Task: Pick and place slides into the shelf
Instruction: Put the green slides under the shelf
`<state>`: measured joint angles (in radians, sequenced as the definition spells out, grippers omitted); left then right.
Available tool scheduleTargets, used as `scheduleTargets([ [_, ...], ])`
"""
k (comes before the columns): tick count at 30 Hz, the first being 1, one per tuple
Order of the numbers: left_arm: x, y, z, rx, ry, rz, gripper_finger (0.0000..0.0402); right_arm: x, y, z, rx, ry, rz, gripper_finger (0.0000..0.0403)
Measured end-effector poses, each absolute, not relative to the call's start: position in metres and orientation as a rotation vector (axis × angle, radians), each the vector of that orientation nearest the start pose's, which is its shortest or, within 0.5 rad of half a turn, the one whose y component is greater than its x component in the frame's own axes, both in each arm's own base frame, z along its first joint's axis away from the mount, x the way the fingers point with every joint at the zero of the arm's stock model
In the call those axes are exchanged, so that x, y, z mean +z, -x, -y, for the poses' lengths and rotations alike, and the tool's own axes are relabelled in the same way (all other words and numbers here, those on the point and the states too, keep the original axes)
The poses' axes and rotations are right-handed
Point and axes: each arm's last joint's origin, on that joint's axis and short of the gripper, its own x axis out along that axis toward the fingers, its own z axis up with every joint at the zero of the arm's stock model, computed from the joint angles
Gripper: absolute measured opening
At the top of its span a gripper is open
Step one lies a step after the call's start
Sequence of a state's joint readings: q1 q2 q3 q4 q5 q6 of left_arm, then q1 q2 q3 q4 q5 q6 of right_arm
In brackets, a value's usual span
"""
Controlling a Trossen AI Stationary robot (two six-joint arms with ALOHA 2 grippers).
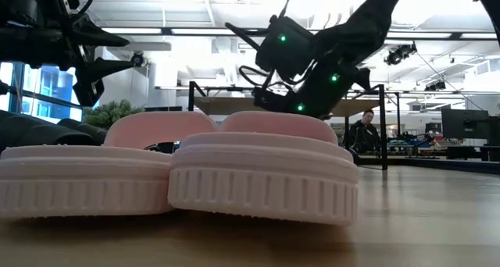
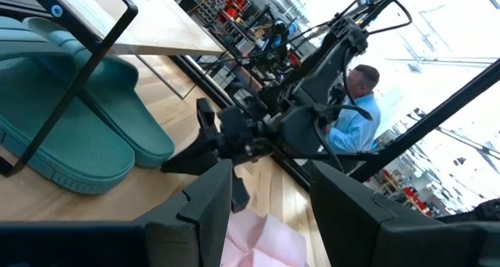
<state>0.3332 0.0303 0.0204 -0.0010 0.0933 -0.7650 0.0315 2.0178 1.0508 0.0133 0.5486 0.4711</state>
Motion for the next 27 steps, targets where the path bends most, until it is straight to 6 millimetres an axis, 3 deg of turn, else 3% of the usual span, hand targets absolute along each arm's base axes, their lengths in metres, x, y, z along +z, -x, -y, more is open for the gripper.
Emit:
scheduleTargets([
  [8, 0.168, -0.094, -0.030, 0.232, 0.762, 0.081, 0.0159, 0.100, -0.380, 0.016, -0.632, -0.143, -0.775, 0.0000],
  [17, 0.168, -0.094, -0.030, 0.232, 0.762, 0.081, 0.0159, 0.118, -0.375, -0.008, -0.545, -0.092, -0.794, 0.0000],
  [22, 0.168, -0.094, -0.030, 0.232, 0.762, 0.081, 0.0159, 0.137, -0.357, -0.006, -0.731, -0.049, -0.827, 0.0000],
  [27, 0.168, -0.094, -0.030, 0.233, 0.762, 0.081, 0.0159, 0.136, -0.345, 0.018, -0.874, -0.073, -0.887, 0.0000],
])
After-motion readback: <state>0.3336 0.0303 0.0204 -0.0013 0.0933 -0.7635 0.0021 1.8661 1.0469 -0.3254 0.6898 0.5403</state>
